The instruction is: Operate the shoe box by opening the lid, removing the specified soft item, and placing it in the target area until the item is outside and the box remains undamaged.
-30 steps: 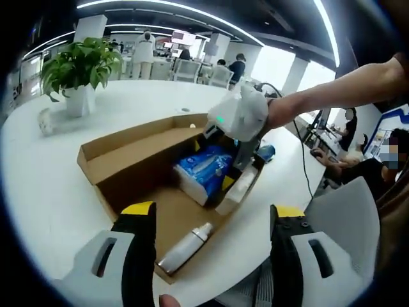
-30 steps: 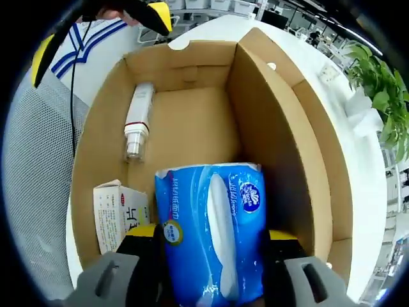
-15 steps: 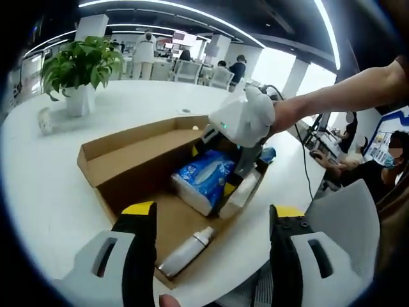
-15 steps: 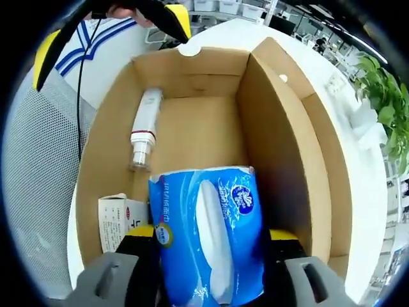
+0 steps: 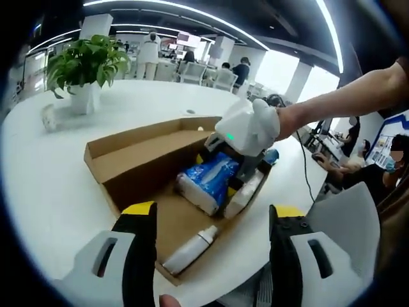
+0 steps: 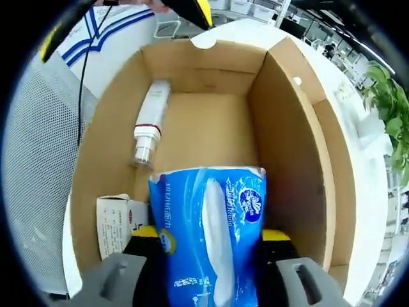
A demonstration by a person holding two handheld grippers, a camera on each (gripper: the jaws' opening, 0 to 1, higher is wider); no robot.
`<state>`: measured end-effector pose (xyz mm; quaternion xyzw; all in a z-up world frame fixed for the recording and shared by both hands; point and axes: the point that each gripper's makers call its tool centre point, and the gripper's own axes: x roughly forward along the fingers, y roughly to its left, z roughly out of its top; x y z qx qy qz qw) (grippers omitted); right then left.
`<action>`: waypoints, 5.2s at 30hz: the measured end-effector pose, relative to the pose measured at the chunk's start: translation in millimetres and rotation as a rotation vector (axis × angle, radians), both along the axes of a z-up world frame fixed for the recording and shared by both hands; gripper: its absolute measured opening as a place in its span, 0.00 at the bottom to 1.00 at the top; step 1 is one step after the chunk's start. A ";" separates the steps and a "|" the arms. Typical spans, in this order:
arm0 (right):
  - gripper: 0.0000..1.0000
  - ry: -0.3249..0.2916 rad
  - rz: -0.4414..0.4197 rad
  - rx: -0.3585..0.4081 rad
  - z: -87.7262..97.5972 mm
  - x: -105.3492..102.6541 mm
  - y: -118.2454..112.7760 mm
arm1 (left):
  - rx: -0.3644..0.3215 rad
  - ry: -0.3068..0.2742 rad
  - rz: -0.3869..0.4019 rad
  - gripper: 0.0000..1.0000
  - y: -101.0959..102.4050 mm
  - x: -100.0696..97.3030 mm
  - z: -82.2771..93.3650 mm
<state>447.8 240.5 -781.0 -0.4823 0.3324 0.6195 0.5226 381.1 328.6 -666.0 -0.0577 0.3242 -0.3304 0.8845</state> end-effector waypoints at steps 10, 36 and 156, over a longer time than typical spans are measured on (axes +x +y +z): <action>0.47 -0.018 -0.022 0.075 28.6 -2.4 7.4 | -0.004 -0.010 0.002 0.71 -1.3 2.4 4.3; 0.47 -0.126 -0.048 0.181 86.6 -20.5 7.2 | 0.019 -0.041 -0.042 0.71 -8.7 -3.0 16.0; 0.51 -0.106 -0.507 -0.086 36.3 -10.9 -371.4 | 0.117 0.023 0.037 0.72 -9.9 -6.6 26.5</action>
